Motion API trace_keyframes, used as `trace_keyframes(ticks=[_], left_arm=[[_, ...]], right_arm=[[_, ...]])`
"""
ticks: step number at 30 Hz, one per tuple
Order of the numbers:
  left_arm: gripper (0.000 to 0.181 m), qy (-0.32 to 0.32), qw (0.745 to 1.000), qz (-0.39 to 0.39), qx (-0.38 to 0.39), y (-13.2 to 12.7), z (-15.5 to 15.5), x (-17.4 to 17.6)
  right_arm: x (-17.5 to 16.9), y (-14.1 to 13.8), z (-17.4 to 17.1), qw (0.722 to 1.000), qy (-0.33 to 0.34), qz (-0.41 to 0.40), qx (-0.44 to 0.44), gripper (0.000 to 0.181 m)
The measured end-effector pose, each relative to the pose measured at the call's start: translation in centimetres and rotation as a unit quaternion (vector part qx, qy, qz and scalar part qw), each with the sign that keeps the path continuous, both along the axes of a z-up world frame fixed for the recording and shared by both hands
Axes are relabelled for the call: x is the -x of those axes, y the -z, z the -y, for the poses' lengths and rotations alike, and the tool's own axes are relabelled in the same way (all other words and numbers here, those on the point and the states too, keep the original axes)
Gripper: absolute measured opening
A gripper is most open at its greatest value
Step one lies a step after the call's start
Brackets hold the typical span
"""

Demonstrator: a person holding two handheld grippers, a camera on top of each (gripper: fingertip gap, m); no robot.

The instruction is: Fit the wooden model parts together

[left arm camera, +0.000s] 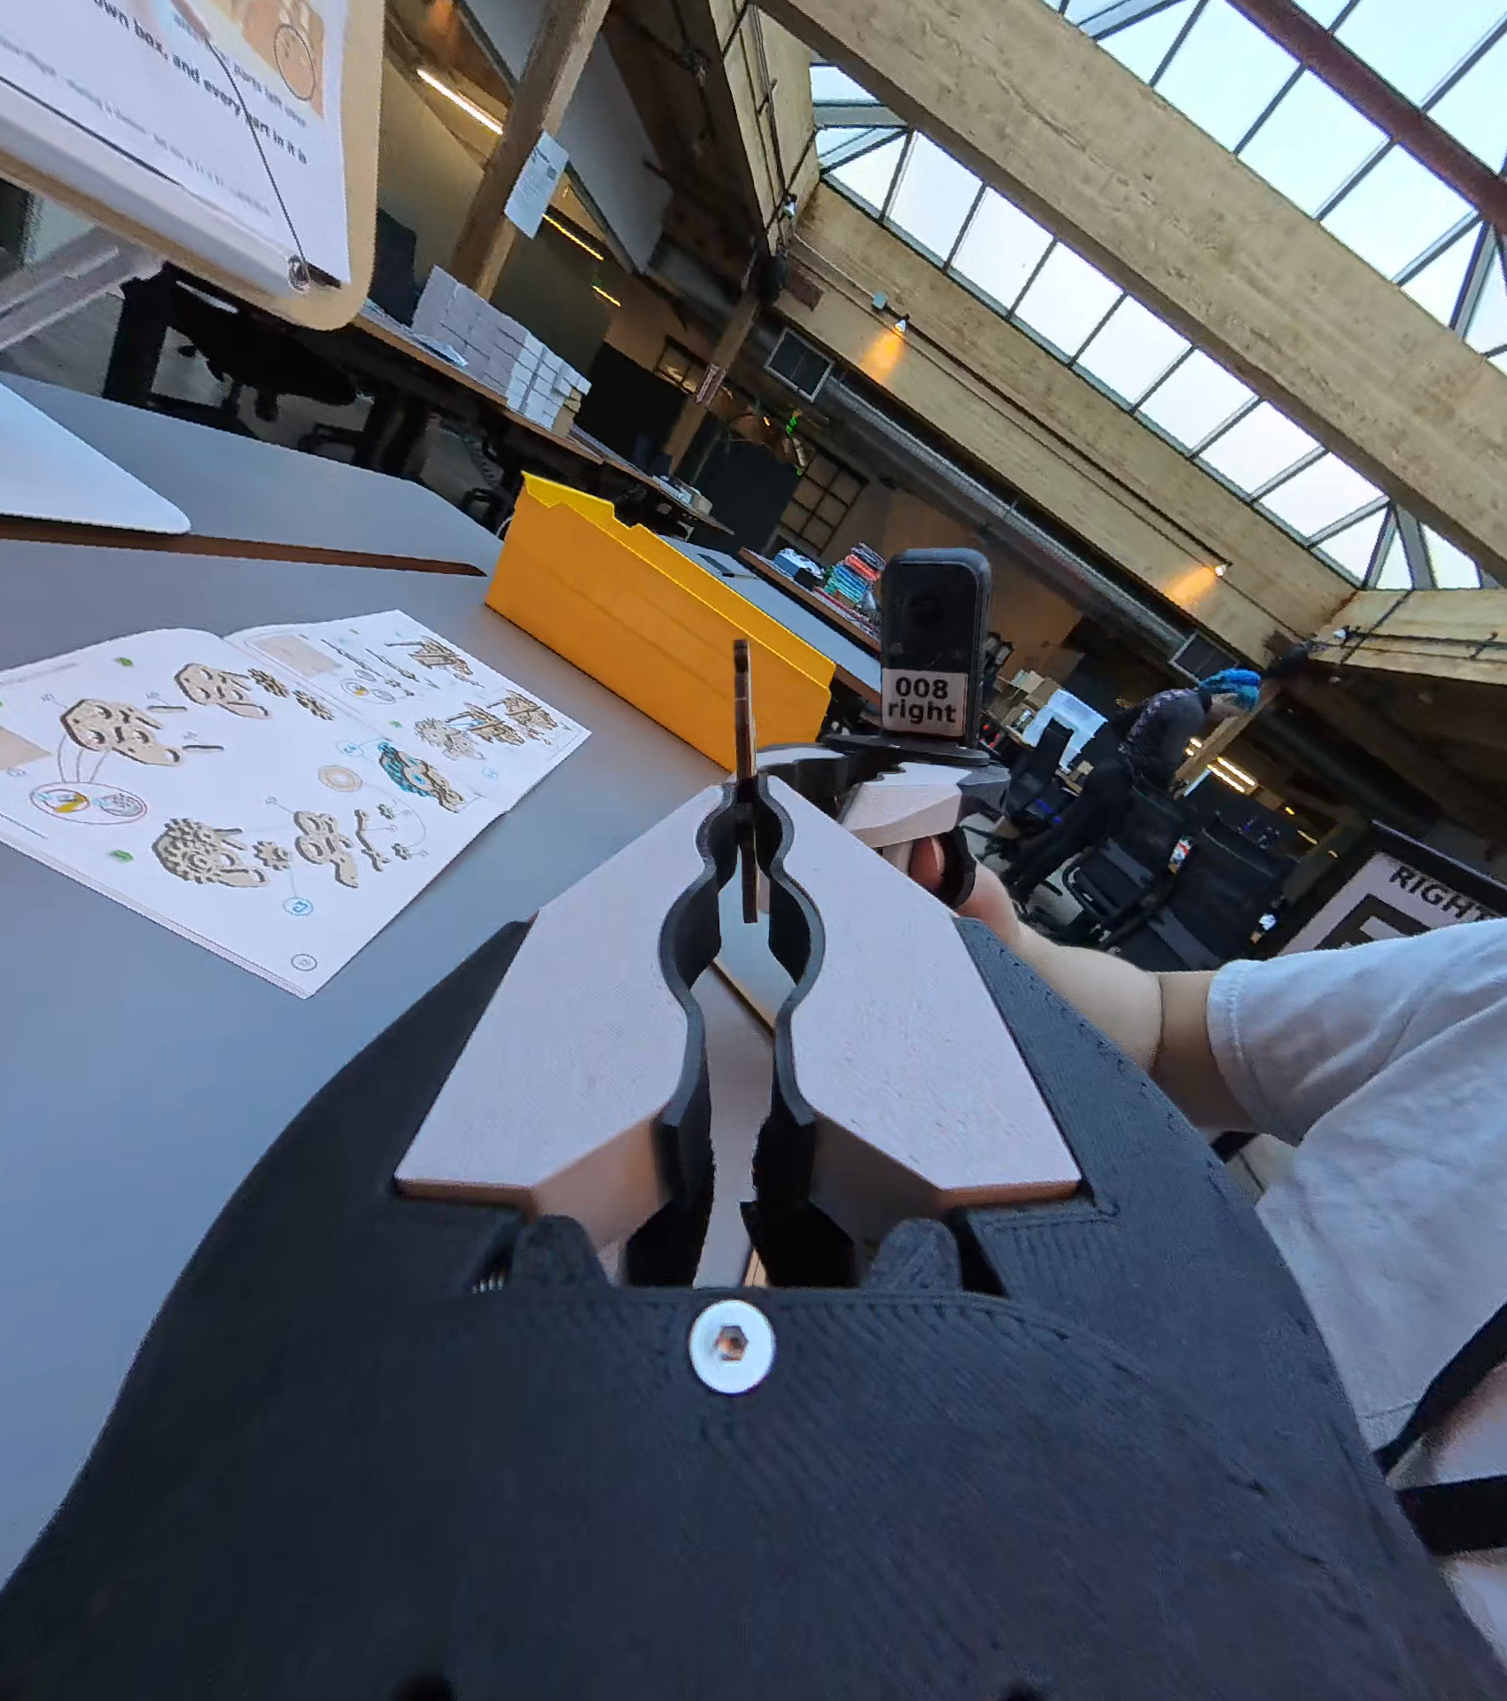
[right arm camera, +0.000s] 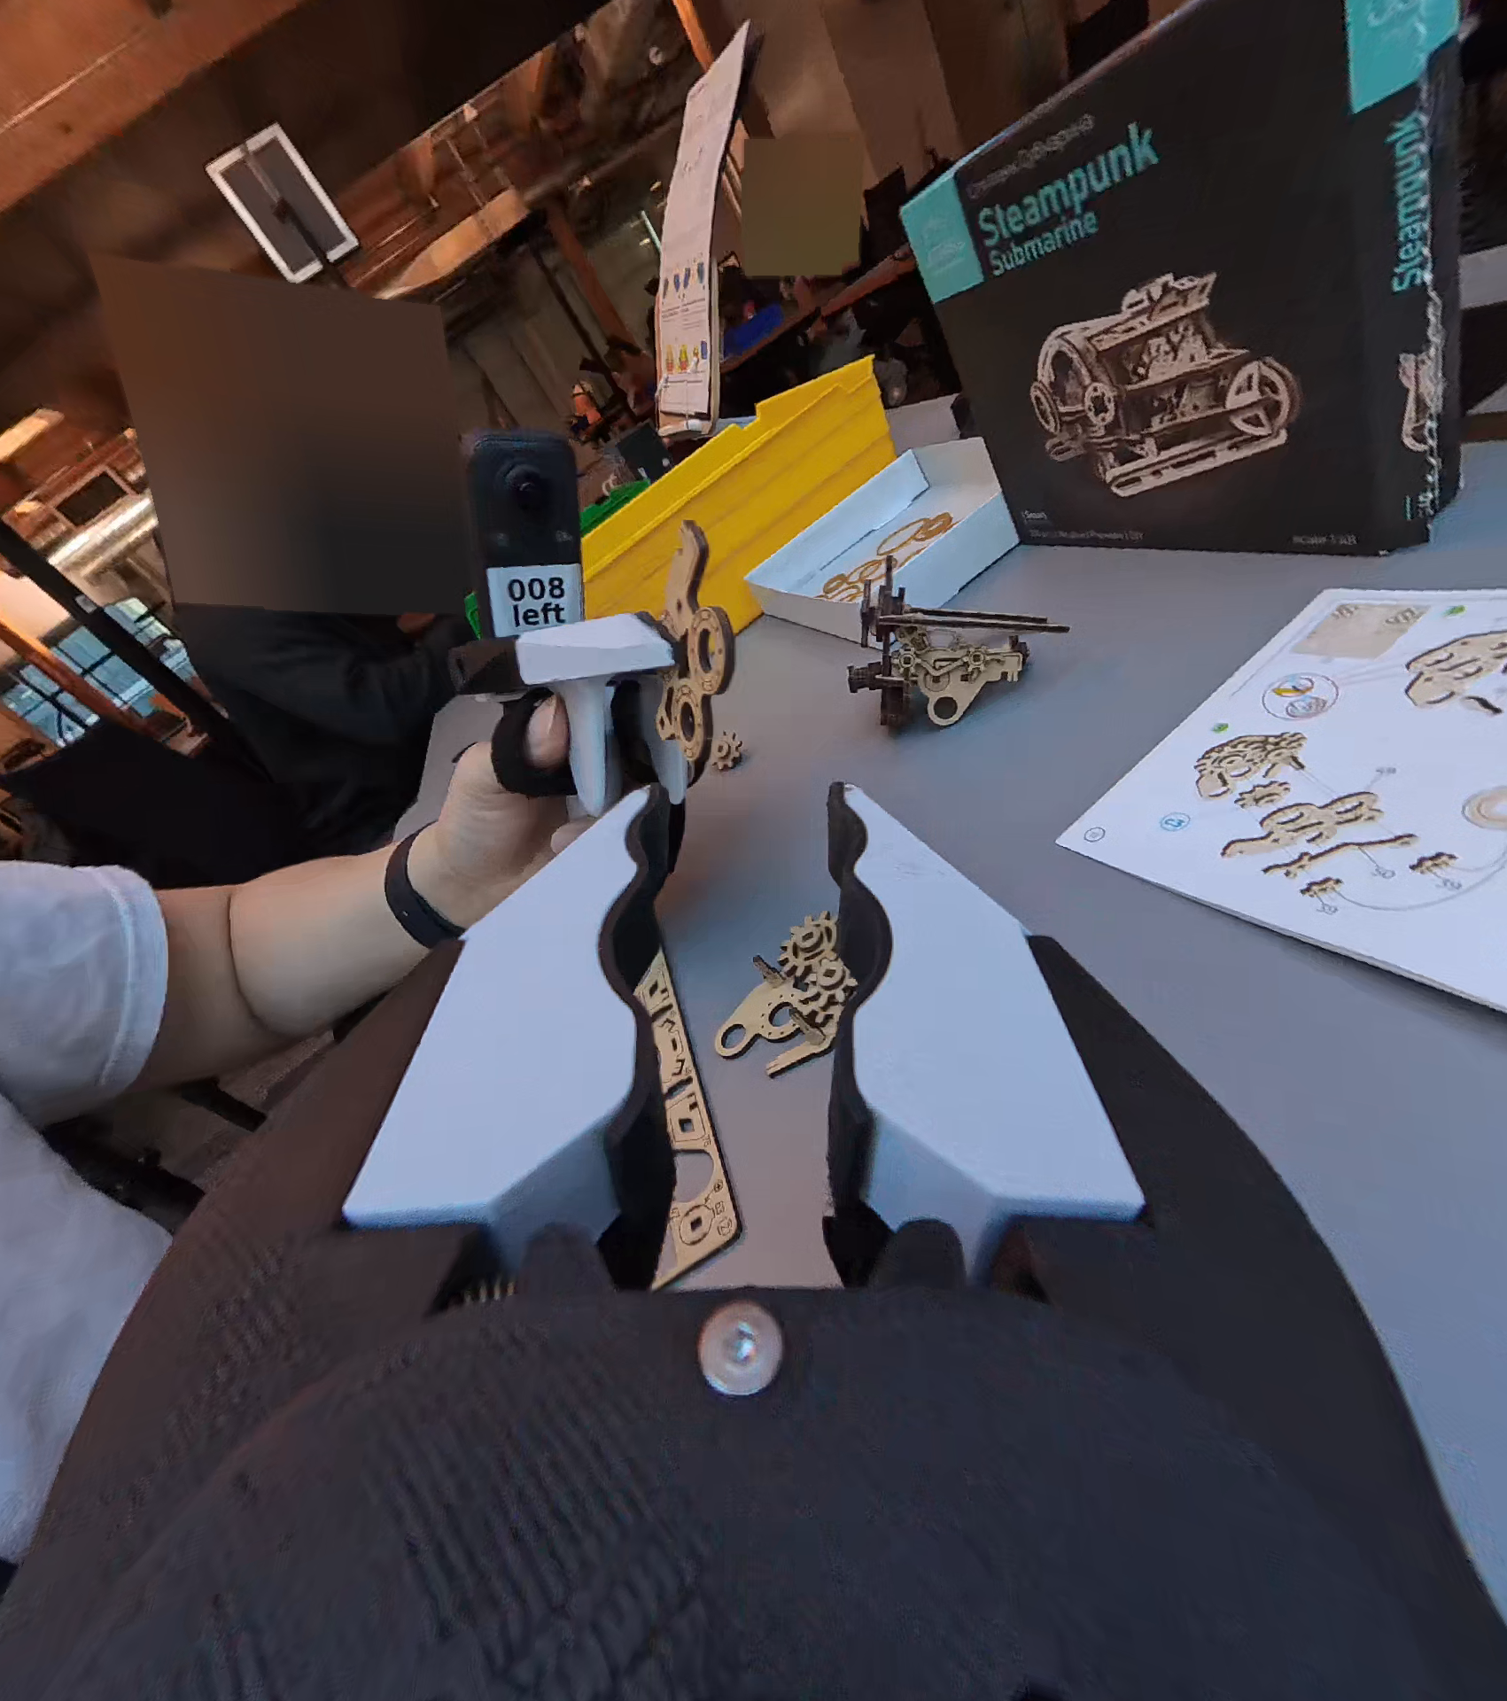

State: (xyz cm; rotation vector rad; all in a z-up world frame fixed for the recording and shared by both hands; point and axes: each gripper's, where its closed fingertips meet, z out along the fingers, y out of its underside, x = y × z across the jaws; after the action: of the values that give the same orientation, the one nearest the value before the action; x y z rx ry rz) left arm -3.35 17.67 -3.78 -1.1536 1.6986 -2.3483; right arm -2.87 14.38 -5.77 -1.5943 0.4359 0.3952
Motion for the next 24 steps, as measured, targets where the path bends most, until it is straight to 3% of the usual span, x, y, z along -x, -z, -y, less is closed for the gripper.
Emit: trace_keyframes(ticks=[10, 12, 14, 24], left_arm=[[0.000, 0.000, 0.999, -0.004, 0.043, -1.0, 1.6, 0.2], [0.000, 0.009, 0.999, -0.004, 0.041, -0.9, 2.3, 0.4], [0.000, 0.018, 0.999, -0.006, 0.042, -0.8, 2.9, 0.6], [0.000, 0.069, 0.995, -0.033, 0.070, -0.1, 3.1, 1.2]], right_arm=[[2.6, -0.8, -1.3, 0.985, -0.065, -0.137, -0.077, 0.026], [2.1, -1.1, -1.0, 0.984, -0.052, -0.143, -0.092, 0.021], [2.2, -1.4, -0.7, 0.983, -0.058, -0.137, -0.107, 0.002], [2.3, -0.9, -0.5, 0.977, -0.087, -0.160, -0.115, 0.000]])
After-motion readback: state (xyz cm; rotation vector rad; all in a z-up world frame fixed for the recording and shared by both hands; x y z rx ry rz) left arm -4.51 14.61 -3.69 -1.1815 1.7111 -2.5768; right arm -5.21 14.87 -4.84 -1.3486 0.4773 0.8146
